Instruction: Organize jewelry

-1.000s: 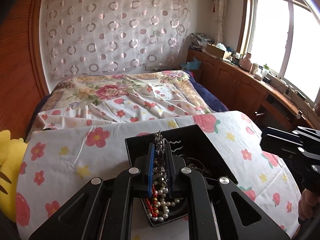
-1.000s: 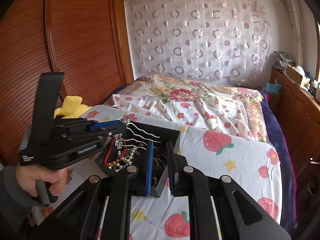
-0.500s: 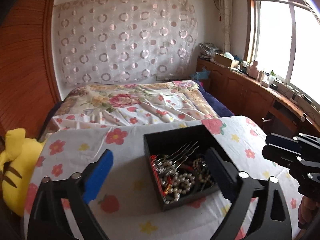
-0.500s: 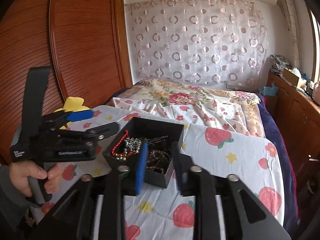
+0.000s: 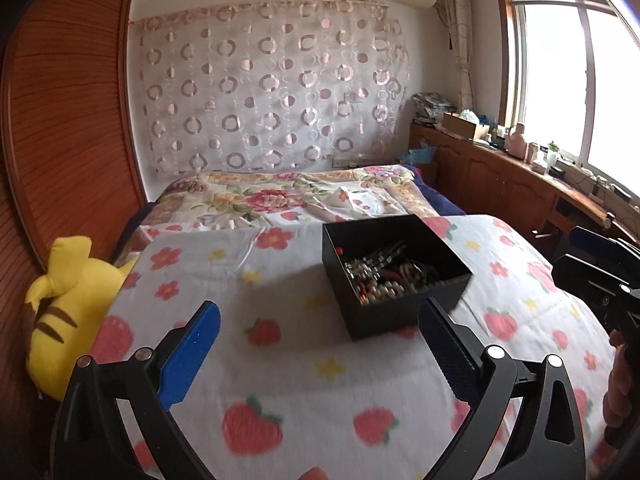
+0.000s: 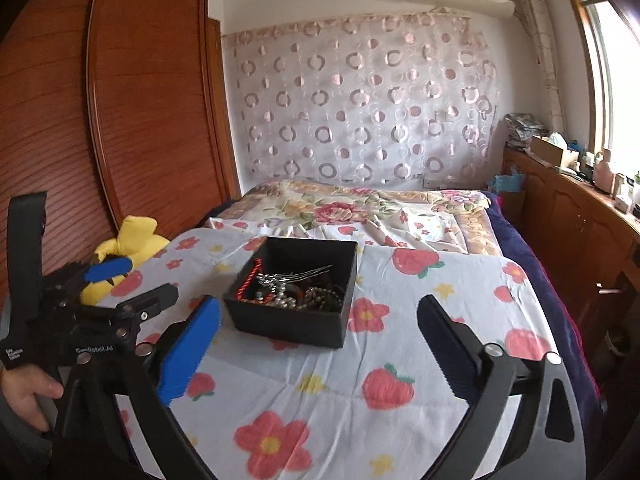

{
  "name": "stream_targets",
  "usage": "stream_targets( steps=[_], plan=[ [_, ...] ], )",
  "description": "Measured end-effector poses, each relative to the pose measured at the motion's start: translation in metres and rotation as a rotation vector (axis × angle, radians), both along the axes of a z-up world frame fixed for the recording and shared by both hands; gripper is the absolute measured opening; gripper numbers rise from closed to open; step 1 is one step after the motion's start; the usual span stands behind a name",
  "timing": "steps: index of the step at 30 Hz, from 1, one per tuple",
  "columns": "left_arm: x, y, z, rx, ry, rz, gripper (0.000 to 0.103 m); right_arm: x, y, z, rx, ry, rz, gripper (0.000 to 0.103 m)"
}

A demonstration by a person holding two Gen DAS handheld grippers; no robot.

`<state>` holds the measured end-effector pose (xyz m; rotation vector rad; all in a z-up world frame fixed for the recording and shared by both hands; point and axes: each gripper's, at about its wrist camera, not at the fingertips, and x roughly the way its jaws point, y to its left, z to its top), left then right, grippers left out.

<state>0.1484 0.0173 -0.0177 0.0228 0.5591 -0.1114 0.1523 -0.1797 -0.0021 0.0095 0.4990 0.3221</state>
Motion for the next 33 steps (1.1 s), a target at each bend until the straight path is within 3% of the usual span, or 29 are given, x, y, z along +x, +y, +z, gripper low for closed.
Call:
stream_targets(
  steps=[8,15,33],
  plan=[
    [-0.056,0.004,0.011,-0.051,-0.022,0.010,0.096,-0.052,-0.007,-0.005,0.028,0.004,-0.066,0.101],
    [-0.086,0.003,0.016,-0.024,-0.045,0.025,0.096,-0.076,-0.005,-0.008,-0.008,-0.011,-0.089,0.101],
    [-0.103,0.007,0.033,-0.008,-0.096,0.036,0.096,-0.088,0.000,0.003,-0.008,-0.042,-0.080,0.101]
  ],
)
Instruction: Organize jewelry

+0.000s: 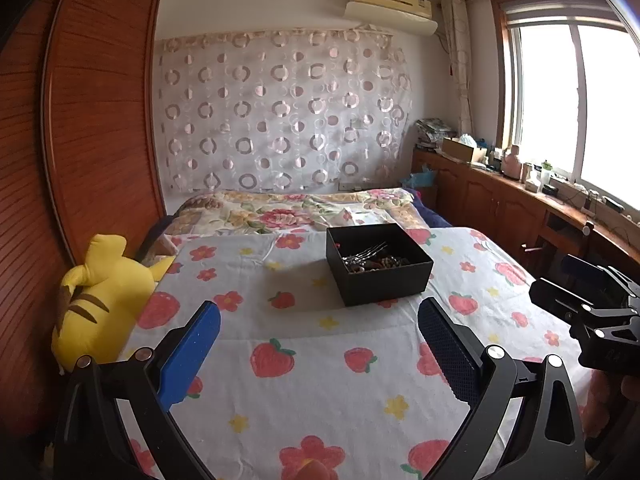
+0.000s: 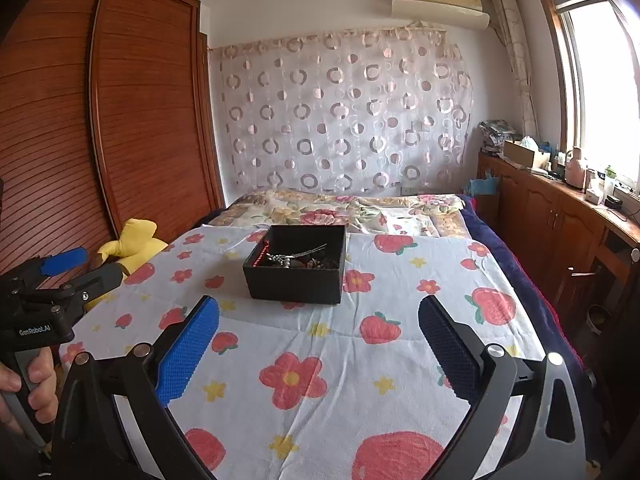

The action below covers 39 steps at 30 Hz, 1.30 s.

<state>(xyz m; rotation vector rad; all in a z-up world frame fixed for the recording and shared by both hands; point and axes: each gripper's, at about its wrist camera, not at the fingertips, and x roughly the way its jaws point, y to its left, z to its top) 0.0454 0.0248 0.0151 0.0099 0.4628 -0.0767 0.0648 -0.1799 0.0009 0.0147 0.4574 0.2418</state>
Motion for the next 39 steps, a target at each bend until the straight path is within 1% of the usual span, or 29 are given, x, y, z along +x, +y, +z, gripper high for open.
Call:
stream_targets(
  steps=[6,10,18,23,26,39],
  plan=[
    [-0.0001,-0.0007,0.0001,-0.001,0.000,0.000,0.096,0.0001,-0.0014,0.0020,0.004,0.002,-0.004,0.101],
    [-0.0007,-0.0004,0.0007,-0.016,0.004,-0.008,0.096,0.0016,-0.0017,0.0027,-0.003,0.002,-0.011,0.101],
    [-0.0042,-0.0046,0.0032,-0.008,-0.002,-0.007,0.096,0.0042,-0.0032,-0.0006,-0.002,0.006,-0.015,0.101],
    [-0.0070,-0.0027,0.0056,-0.023,-0.011,-0.010,0.096,0.0049,-0.0042,-0.0013,-0.002,0.004,-0.017,0.101],
    [-0.0063,-0.0035,0.0053,-0.013,-0.012,-0.007,0.096,0.0053,-0.0057,-0.0026,0.002,0.004,-0.022,0.101],
    [-0.0069,-0.0030,0.0057,-0.012,-0.014,-0.006,0.096,0.0052,-0.0062,-0.0028,0.012,0.002,-0.026,0.101]
  ],
)
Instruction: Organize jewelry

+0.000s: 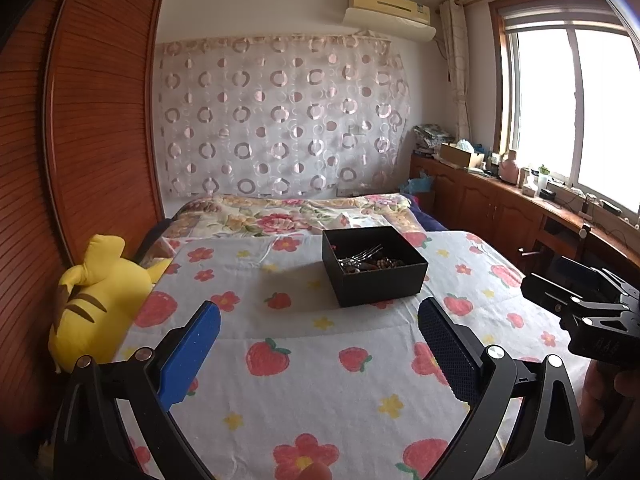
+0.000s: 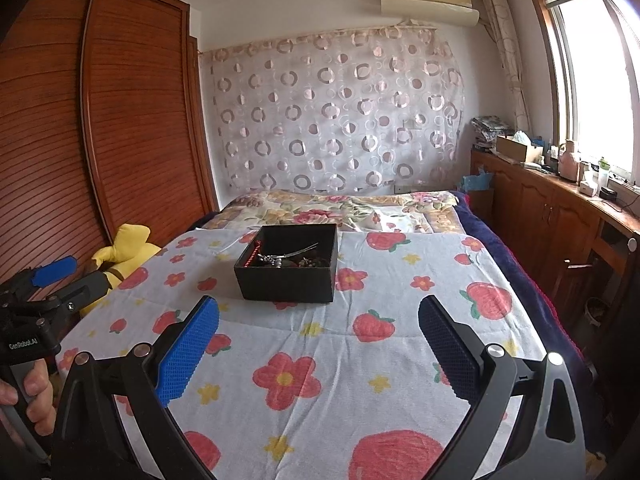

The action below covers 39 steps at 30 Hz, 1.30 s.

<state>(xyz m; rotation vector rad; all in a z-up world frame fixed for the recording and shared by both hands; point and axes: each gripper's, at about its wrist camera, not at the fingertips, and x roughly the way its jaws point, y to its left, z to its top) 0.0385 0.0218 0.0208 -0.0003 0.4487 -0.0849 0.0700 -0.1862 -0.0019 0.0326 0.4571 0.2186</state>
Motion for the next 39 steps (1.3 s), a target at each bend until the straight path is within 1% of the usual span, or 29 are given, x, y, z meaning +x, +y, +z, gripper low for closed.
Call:
stream_targets(
  steps=[22,30,39],
  plan=[
    [0.0002,0.0033,-0.0027,-0.008,0.008,-0.007,0.096,-0.0007,-0.0002,-0.0019,0.001,-0.002,-0.002,0.101],
    [-0.0009,0.0044,-0.0052,0.006,-0.013,-0.010,0.096,-0.0010,0.0001,-0.0019,0.001,-0.002,-0.003,0.101],
    [-0.0014,0.0034,-0.0070,0.006,-0.010,-0.009,0.096,-0.0006,0.0001,-0.0025,0.001,-0.003,-0.003,0.101]
  ],
)
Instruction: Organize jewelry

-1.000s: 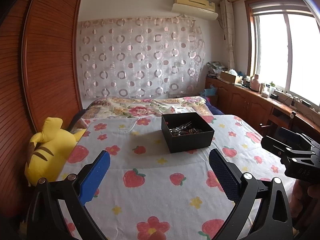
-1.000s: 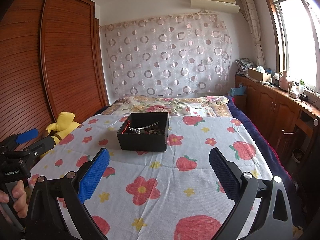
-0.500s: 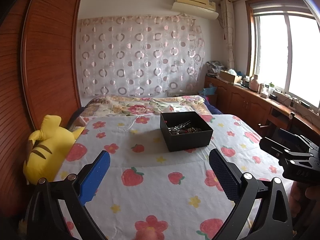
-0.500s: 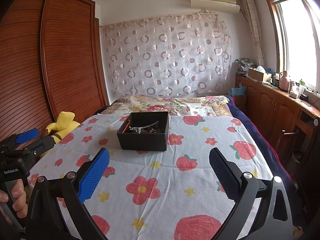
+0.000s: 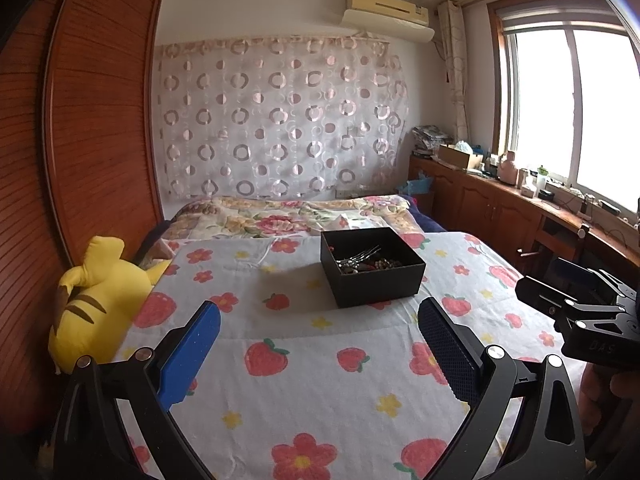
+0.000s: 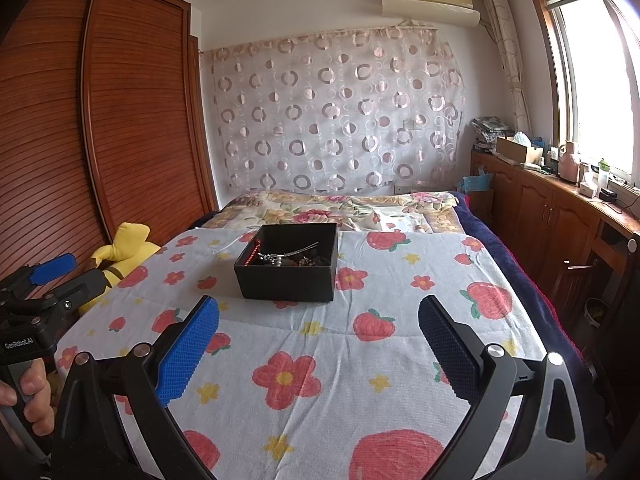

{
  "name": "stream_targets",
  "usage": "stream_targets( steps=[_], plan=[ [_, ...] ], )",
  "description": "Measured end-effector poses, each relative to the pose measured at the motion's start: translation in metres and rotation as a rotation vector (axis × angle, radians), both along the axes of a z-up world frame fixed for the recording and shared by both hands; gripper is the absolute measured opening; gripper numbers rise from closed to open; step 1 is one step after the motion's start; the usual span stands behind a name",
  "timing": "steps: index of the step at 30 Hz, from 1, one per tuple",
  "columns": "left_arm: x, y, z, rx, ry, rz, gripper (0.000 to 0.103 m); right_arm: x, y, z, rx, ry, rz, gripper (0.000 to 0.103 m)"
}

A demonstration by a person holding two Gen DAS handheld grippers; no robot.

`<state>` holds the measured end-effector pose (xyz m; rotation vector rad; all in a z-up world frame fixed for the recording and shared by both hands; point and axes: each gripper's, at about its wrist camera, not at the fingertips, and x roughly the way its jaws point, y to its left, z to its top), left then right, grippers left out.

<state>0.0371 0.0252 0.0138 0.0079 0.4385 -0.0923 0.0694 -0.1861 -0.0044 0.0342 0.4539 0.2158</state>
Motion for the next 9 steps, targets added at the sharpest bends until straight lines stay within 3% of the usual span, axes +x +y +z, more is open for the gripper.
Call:
stream_targets(
  steps=[9],
  plan=[
    [-0.0011,-0.0029,0.0003,0.010,0.003,0.010,0.096,0.0000,0.0001,-0.0001,0.000,0.000,0.000,0.101]
  ],
)
